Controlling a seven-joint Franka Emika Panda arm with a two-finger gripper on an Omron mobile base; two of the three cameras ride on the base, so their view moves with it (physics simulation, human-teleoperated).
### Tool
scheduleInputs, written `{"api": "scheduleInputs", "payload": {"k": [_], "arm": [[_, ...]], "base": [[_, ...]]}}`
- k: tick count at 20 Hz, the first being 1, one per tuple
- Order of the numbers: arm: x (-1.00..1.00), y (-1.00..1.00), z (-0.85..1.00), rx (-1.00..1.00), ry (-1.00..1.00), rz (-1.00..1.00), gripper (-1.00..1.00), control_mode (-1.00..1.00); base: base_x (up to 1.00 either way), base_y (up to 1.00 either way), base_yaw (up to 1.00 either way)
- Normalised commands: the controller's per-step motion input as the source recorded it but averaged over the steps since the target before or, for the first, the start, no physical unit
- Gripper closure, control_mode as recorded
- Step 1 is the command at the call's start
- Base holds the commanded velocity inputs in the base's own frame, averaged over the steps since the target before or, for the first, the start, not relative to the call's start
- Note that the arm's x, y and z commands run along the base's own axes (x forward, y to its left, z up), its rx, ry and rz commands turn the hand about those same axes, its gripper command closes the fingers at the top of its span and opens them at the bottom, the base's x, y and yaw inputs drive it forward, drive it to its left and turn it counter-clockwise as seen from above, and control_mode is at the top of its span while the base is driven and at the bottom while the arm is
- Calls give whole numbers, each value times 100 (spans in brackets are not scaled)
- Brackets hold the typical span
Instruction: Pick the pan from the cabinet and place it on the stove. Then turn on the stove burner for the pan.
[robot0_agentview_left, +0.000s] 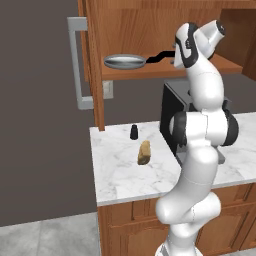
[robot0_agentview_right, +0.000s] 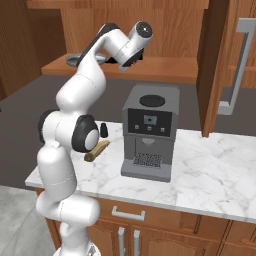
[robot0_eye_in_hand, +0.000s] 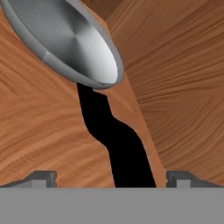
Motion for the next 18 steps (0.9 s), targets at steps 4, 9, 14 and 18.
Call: {"api": "scheduleInputs", "payload": {"k": [4,9,14,18], "arm": [[21,6,-40,0,-20,-3,-100,-100],[28,9,-38,0,-21,-4,-100,-100],[37,17,-42,-2,-10,-4,-100,-100],[47,19,-36,-3,-3,-3,-100,-100]], "base": [[0,0,0],[0,0,0],[0,0,0],[0,0,0]]}}
